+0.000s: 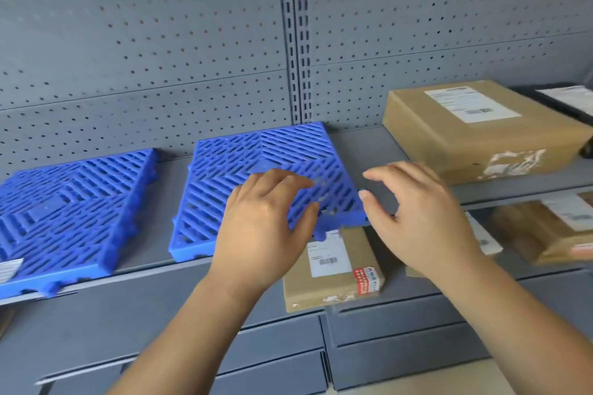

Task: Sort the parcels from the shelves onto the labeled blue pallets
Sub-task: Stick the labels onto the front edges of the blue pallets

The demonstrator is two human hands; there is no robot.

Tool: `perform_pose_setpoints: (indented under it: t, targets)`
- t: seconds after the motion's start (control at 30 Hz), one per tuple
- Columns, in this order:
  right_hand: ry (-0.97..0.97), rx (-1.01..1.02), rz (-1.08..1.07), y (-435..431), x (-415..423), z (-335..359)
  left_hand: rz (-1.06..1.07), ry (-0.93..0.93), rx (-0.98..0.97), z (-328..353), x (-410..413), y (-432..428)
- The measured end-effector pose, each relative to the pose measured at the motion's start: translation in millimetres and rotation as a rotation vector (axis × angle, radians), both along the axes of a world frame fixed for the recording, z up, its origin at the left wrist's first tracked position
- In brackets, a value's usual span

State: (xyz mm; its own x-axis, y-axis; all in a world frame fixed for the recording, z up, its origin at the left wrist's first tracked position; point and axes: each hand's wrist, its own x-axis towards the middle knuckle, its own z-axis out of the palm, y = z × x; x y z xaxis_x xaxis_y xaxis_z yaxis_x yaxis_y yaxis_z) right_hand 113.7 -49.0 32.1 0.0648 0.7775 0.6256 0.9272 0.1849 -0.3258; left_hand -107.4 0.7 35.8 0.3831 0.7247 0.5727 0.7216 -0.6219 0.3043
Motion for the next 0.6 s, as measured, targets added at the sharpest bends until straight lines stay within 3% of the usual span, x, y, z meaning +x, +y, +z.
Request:
perform_pose_setpoints:
  t: [0.23, 0.6]
  targets:
    - [0.034, -0.156, -0.075, -16.5, 68.6, -14.3, -0.057, 0.136, 0.006, -18.3, 82.0, -13.1]
    - [-0.051, -0.241, -0.052, -10.9, 113.0, -47.7, -0.08, 0.295, -0.031, -33.6, 158.9, -3.7]
